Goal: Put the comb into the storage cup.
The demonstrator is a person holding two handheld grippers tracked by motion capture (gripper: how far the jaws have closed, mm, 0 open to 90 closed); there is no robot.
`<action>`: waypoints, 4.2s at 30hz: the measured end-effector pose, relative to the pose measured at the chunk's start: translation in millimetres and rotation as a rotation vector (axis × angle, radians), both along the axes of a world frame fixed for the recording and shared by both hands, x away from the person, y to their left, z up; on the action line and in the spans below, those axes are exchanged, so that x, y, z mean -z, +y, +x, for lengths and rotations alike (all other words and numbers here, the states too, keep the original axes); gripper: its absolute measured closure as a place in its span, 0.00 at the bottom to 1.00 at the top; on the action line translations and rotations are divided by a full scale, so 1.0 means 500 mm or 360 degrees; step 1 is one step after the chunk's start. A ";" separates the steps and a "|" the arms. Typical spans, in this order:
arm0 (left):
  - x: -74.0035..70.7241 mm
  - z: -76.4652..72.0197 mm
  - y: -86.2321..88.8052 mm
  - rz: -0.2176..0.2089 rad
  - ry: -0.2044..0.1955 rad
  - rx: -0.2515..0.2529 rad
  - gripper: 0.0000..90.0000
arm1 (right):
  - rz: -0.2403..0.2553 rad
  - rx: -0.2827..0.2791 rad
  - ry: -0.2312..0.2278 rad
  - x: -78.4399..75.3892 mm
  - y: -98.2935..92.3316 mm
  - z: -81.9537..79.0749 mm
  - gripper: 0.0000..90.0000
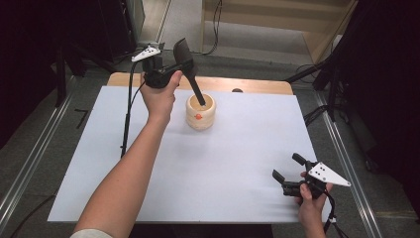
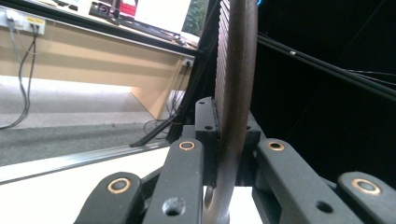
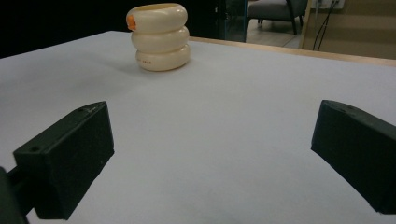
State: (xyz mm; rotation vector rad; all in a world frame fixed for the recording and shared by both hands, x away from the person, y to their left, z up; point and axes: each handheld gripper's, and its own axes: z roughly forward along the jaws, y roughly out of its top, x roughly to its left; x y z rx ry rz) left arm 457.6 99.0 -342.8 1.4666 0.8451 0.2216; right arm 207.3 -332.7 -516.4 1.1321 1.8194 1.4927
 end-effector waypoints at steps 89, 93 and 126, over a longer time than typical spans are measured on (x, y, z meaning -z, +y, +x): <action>0.206 0.020 -0.031 0.0048 0.0265 -0.0111 0.73 | 0.0031 -0.0012 -0.0014 0.003 -0.002 0.002 0.00; 0.207 0.021 -0.024 0.0074 0.0296 -0.0071 0.46 | 0.0034 -0.0006 -0.0014 0.003 -0.003 0.002 0.00; 0.196 -0.063 0.022 0.0279 0.0125 -0.0001 0.00 | 0.0024 -0.0008 -0.0007 0.002 -0.001 0.002 0.00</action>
